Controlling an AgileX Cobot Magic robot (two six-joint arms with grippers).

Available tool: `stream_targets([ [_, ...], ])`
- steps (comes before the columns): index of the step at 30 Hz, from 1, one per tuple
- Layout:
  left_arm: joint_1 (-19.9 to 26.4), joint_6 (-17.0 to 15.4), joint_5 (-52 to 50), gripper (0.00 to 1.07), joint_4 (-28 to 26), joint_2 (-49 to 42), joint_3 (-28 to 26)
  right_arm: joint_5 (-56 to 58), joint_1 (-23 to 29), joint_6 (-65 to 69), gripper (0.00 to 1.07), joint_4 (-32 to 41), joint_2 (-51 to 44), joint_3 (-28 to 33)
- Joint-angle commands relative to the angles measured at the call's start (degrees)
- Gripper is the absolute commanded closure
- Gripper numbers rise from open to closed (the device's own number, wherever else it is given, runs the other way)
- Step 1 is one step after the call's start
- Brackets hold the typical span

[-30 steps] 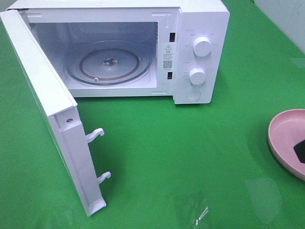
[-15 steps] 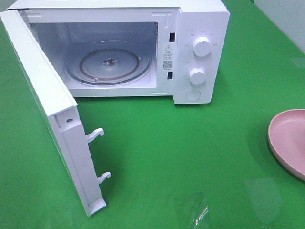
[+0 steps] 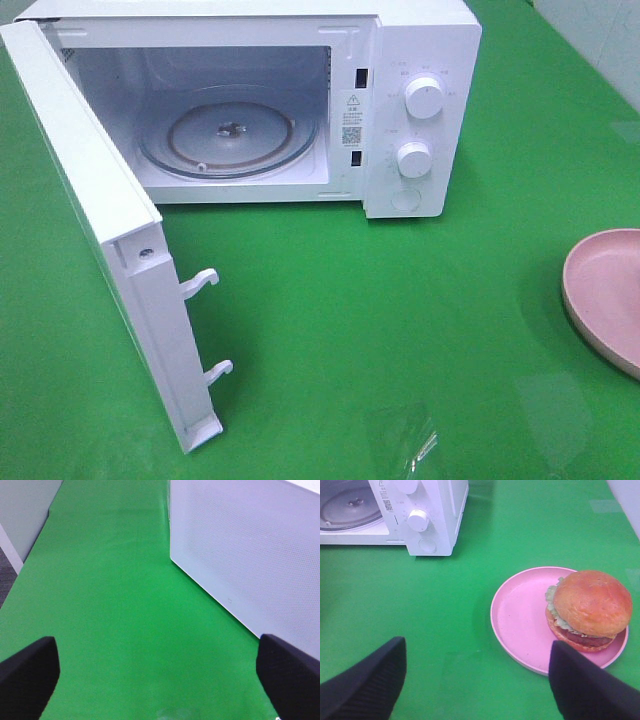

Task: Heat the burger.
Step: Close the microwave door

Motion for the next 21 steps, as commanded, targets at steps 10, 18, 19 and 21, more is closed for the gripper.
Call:
stream_targets([
  [10,0.0,-0.1,-0.1,0.07,-0.3,-1.1,0.2,1.4,-3.7,-1.0,0.32,0.5,-6.0,1.4],
  [18,0.0,-0.1,-0.1,0.07,-0.3,-1.1,0.2,1.4,-3.7,-0.9,0.35,0.5,-6.0,1.4],
  [19,0.0,-0.1,-0.1,0.07,-0.3,-1.1,0.2,1.4,-3.7,-0.9,0.36,0.5,-6.0,1.4],
  [21,0.0,-0.1,-0.1,0.07,-0.3,-1.1,0.2,1.4,-3.7,-0.9,0.37,0.5,-6.0,1.4],
])
